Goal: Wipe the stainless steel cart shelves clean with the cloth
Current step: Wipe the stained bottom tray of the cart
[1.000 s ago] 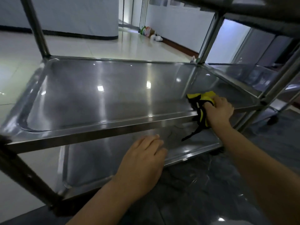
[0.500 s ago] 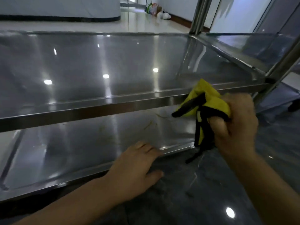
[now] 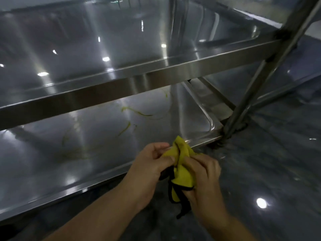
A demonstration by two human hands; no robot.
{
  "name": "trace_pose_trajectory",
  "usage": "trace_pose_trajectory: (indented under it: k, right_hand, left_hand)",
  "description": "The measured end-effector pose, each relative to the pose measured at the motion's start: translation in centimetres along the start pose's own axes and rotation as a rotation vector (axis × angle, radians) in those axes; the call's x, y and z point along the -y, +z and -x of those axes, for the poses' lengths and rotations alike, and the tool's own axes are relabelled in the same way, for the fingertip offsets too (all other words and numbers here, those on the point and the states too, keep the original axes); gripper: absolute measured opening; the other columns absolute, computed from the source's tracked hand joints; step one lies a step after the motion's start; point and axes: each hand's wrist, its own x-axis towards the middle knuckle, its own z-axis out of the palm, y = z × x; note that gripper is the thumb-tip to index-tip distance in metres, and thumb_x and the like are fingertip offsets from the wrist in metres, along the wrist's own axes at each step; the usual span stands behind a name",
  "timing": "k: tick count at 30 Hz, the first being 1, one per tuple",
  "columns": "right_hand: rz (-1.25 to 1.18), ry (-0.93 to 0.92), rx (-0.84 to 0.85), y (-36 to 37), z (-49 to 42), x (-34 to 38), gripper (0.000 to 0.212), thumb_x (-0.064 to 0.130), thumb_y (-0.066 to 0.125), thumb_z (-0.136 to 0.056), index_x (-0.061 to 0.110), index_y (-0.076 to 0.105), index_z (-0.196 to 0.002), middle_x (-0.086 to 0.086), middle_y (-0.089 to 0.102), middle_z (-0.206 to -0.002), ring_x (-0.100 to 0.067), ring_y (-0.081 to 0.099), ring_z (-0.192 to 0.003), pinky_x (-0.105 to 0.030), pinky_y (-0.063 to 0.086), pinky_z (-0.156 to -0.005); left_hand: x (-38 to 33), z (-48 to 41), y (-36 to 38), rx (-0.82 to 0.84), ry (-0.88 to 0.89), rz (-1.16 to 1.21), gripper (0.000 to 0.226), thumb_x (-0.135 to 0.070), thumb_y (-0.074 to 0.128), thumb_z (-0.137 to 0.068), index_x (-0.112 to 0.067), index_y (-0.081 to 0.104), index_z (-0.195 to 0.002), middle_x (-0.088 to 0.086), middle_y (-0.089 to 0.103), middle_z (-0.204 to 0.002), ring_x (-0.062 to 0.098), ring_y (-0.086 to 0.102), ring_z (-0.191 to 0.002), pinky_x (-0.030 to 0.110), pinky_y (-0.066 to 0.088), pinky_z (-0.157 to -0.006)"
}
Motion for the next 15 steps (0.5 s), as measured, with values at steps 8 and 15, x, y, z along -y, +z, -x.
trace_pose_trajectory:
  k: [8,15]
  right_hand:
    - [-0.083,-0.17,0.108,2.9,0.6,-0.9,0.077,0.036,0.064,-0.075,0.017,0.024,-0.138,-0.006,0.039,-0.127,-0.022,0.041,-0.113,-0.035,0.036,-0.094]
    - [-0.497,0.318,0.27,3.2,2.0,-2.9,0.129,0.05,0.088,-0.047,0.046,0.008,-0.148,0.006,0.026,-0.152,-0.009,0.036,-0.137,-0.023,0.04,-0.103]
  left_hand:
    - [1.1,-1.6,-1.4,0.04,-0.129,-0.179,0.028,-0.006,0.077,-0.068,-0.01,0.072,-0.095,0.011,0.073,-0.086,0.023,0.07,-0.078,0.032,0.057,-0.069]
    - [0.7,-1.2,-2.9,0.07,0.009,-0.324,0.033,-0.006,0.058,-0.049,-0.019,0.074,-0.075,0.005,0.071,-0.069,0.011,0.063,-0.057,0.017,0.047,-0.051]
